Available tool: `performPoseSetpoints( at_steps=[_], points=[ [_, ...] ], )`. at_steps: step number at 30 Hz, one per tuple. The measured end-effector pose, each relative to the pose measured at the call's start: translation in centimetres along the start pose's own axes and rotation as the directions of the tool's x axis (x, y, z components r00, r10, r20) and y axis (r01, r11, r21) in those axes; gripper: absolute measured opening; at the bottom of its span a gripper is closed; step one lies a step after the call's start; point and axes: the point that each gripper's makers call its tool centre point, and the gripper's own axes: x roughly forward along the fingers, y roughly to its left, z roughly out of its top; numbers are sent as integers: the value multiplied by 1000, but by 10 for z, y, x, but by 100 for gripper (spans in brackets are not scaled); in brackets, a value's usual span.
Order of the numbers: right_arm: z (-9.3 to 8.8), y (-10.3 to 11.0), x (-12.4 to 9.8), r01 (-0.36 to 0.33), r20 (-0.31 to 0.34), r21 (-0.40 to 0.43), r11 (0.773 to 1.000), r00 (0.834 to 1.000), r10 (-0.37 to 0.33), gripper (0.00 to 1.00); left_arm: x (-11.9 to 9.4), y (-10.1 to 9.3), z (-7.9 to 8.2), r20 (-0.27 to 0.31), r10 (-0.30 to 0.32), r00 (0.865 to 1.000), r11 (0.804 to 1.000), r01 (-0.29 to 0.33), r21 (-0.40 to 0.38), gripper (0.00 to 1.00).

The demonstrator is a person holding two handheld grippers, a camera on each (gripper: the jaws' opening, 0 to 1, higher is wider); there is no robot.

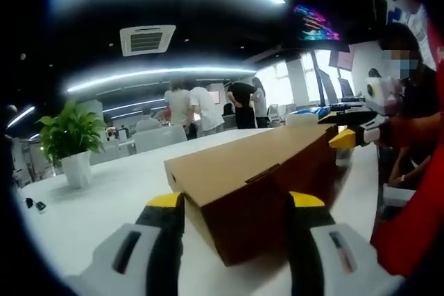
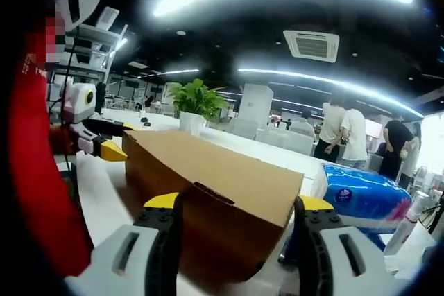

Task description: Operate the shoe box by opening the lid, removing the specified soft item, and placing it in the target area until the item is outside and the box remains undamaged.

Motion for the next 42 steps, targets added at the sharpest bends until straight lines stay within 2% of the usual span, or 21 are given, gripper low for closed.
performPoseSetpoints(
  at_steps=[2, 3, 6, 10, 14, 20, 23, 28, 32, 35, 37, 40, 42],
  points=[
    [8, 1, -3, -11, 32, 3, 1000, 999, 10, 62, -3, 1, -4, -21, -9, 1000, 1000, 10, 8, 57],
    [11, 3, -3, -26, 42, 31, 999, 999, 25, 62, -5, 2, -4, -27, -12, 1000, 1000, 12, -6, 56],
    [12, -3, -4, -19, 22, 68, 997, 1000, 17, 63, -9, 1, 1, -8, -18, 1000, 999, 18, -38, 59],
    [21, -10, -5, -10, 44, 125, 992, 999, 5, 57, -10, 1, 12, 22, -15, 1000, 997, 17, -71, 58],
    [32, -15, -5, 1, 65, 107, 994, 998, -8, 57, -9, 7, 22, 44, -12, 999, 996, 16, -92, 58],
    [39, -29, -1, 36, 67, 87, 996, 997, -42, 55, -5, 16, 32, 57, -19, 998, 997, 23, -74, 59],
    [39, -31, 3, 26, 58, 91, 996, 998, -32, 55, -2, 20, 37, 62, -18, 998, 994, 25, -108, 61],
    [45, -32, 6, 12, 71, 80, 997, 997, -18, 56, 1, 22, 43, 59, -31, 998, 994, 37, -107, 62],
    [52, -32, 6, -40, 70, 90, 995, 997, 34, 60, 2, 22, 51, 62, -58, 996, 991, 65, -115, 64],
    [62, -45, 2, -25, 94, 89, 996, 995, 17, 60, -1, 23, 61, 78, -89, 993, 988, 98, -122, 65],
    [67, -50, -1, -30, 111, 100, 994, 994, 18, 59, -4, 23, 67, 78, -96, 992, 990, 104, -100, 65],
    [62, -55, -2, -19, 97, 101, 995, 995, 9, 58, -7, 23, 71, 94, -98, 991, 992, 105, -74, 65],
    [49, -51, 1, -26, 41, 93, 995, 999, 22, 56, -7, 23, 69, 93, -97, 991, 989, 106, -104, 65]
  ],
)
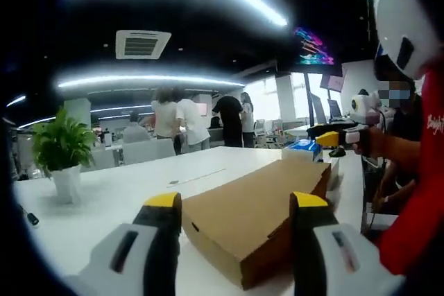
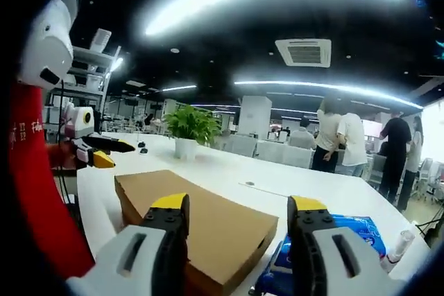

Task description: Operate the shoe box by opening the lid, removing the specified soft item, and placing it in the target area until the item is outside and the box remains undamaged.

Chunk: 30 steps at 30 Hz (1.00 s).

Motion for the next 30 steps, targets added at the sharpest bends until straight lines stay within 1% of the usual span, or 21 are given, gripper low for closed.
performPoseSetpoints(
  at_steps=[1, 2, 4, 7, 9, 10, 12, 14, 16, 17, 19, 21, 23, 27, 30],
  points=[
    [-2, 1, 0, -3, -3, -2, 1000, 1000, 3, 55, 1, -1, -2, 0, -7, 1000, 1000, 7, -19, 65],
    [-3, 3, 1, -5, 7, -8, 1000, 1000, 5, 55, 1, 0, -8, -11, -3, 1000, 999, 2, -32, 65],
    [-5, 7, 1, -8, 19, -21, 1000, 1000, 8, 55, 1, 0, -15, -21, 7, 1000, 999, -8, -31, 65],
    [-7, 9, 2, -6, 8, -36, 999, 1000, 7, 55, -1, -2, -19, -33, 3, 999, 999, -5, -50, 66],
    [-8, 9, 2, -10, 2, -18, 1000, 1000, 10, 55, -2, -2, -22, -36, 5, 999, 998, -7, -58, 66],
    [-7, 10, 3, -10, 11, -14, 1000, 1000, 10, 55, -2, -2, -24, -43, 7, 999, 998, -9, -60, 67],
    [-10, 10, 3, -7, 2, -13, 1000, 1000, 7, 55, -1, -5, -26, -52, 4, 999, 998, -6, -56, 67],
    [-9, 10, 4, -8, 10, -12, 1000, 1000, 8, 55, 1, -7, -27, -57, 0, 998, 1000, -1, -25, 67],
    [-10, 11, 4, -14, 8, -3, 1000, 1000, 14, 55, 3, -8, -25, -58, 9, 998, 1000, -8, 9, 67],
    [-10, 11, 4, -15, 8, -6, 1000, 1000, 15, 55, 3, -8, -24, -58, 9, 998, 1000, -9, 6, 66],
    [-14, 11, 4, -13, -13, -25, 1000, 1000, 13, 55, 4, -9, -23, -49, 2, 999, 1000, -3, -16, 66],
    [-15, 13, 3, -13, -15, -28, 1000, 1000, 13, 55, 4, -8, -22, -45, 5, 999, 1000, -6, -24, 66],
    [-16, 14, 2, -17, -20, -25, 1000, 1000, 16, 55, 5, -7, -22, -46, 7, 999, 1000, -8, -18, 66],
    [-17, 11, -1, -15, -32, -42, 999, 999, 13, 54, 8, -6, -24, -35, 14, 999, 999, -16, -48, 65],
    [-18, 10, -2, -15, -35, -33, 999, 999, 14, 54, 10, -8, -25, -41, 11, 999, 999, -13, -40, 65]
  ],
)
